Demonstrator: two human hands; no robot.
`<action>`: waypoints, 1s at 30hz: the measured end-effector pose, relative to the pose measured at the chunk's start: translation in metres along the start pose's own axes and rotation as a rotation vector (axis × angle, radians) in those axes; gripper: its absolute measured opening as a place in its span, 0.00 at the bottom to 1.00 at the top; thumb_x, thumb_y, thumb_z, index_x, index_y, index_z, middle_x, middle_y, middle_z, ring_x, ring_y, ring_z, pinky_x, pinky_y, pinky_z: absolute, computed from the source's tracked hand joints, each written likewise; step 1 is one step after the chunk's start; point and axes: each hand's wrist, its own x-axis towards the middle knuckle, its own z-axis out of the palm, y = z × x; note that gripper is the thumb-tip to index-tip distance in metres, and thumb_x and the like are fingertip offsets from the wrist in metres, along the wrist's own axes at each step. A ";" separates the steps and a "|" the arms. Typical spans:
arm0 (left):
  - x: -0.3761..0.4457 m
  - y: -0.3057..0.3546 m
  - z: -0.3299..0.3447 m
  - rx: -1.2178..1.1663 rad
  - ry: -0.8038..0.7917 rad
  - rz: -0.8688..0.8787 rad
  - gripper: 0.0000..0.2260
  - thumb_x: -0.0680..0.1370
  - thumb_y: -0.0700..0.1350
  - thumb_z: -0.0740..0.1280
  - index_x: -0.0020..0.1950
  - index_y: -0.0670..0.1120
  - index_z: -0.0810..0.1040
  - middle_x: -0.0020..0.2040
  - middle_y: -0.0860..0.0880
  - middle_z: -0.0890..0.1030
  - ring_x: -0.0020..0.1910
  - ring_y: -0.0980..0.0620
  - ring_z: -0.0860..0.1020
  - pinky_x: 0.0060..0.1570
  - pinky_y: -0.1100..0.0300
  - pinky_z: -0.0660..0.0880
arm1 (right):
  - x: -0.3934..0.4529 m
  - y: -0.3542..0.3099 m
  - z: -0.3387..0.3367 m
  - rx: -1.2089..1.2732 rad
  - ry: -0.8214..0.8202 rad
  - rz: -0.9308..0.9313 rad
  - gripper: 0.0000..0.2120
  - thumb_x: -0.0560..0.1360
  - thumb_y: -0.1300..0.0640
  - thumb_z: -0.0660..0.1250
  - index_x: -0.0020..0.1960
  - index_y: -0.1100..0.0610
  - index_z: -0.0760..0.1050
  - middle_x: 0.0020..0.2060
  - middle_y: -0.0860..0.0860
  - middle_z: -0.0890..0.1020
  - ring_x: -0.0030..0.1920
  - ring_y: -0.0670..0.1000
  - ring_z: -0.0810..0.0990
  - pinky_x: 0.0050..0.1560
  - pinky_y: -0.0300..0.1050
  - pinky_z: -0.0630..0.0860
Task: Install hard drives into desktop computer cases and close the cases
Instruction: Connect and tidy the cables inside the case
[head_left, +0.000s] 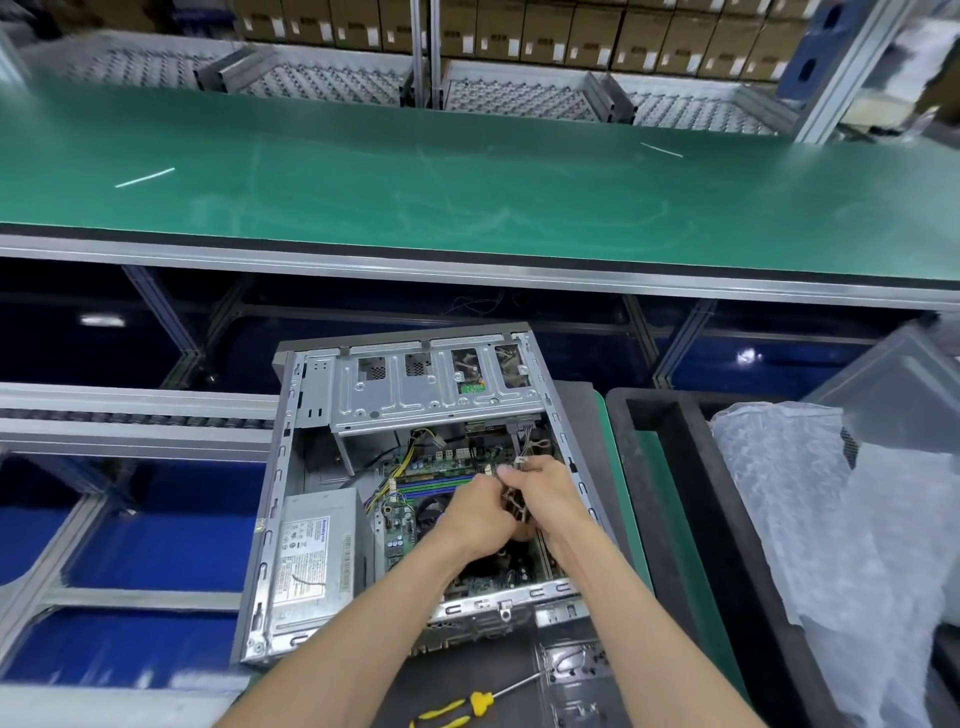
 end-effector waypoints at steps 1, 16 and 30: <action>-0.001 -0.002 -0.002 -0.013 0.032 -0.003 0.05 0.71 0.38 0.76 0.44 0.44 0.82 0.32 0.52 0.82 0.34 0.53 0.82 0.37 0.56 0.79 | -0.001 -0.001 -0.001 0.001 -0.009 0.000 0.13 0.77 0.61 0.69 0.59 0.58 0.72 0.53 0.56 0.81 0.53 0.56 0.81 0.44 0.52 0.79; -0.019 -0.006 -0.022 0.087 0.296 0.040 0.12 0.72 0.42 0.72 0.55 0.50 0.84 0.47 0.52 0.84 0.34 0.61 0.79 0.27 0.74 0.69 | -0.021 0.000 -0.004 -0.208 0.013 -0.069 0.30 0.77 0.66 0.67 0.75 0.59 0.59 0.56 0.51 0.73 0.51 0.48 0.76 0.48 0.43 0.78; 0.056 -0.020 -0.061 0.403 0.332 -0.220 0.13 0.80 0.41 0.59 0.60 0.39 0.78 0.63 0.36 0.79 0.60 0.37 0.77 0.53 0.54 0.72 | -0.050 0.003 0.015 -1.280 0.348 -0.884 0.20 0.58 0.69 0.74 0.48 0.60 0.74 0.46 0.56 0.75 0.44 0.57 0.76 0.28 0.45 0.72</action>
